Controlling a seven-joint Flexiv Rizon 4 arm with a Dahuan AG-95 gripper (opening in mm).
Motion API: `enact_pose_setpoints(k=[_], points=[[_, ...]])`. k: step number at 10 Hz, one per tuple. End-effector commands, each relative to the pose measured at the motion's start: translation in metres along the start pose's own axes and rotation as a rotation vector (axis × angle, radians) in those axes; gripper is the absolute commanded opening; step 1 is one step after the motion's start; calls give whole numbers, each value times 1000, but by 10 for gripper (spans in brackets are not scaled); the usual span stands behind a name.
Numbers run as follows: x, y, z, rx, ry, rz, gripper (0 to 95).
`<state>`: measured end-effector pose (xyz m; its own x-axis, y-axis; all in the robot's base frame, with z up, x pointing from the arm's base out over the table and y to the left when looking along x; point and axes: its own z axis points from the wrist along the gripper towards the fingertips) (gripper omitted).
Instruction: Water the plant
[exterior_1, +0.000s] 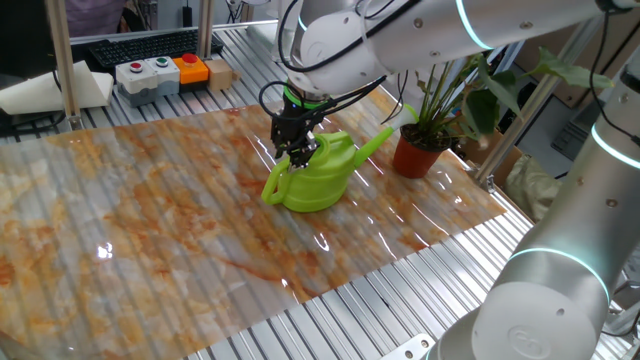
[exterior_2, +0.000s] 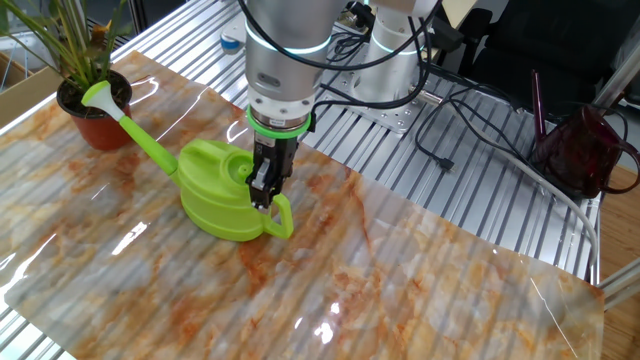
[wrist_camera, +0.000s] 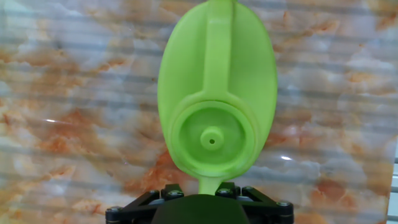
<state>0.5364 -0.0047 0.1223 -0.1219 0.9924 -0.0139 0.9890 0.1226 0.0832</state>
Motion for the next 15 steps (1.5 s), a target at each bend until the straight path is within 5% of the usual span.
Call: enact_pose_setpoints(k=[1,2,3,9,15], points=[[0,0,0,-2,3,5,190],[0,0,0,-3,5,8,190],[0,0,0,-3,10,11,0],[0,-1,2,-8,61,57,0],[-4,-2,2,-15,168,58,0]])
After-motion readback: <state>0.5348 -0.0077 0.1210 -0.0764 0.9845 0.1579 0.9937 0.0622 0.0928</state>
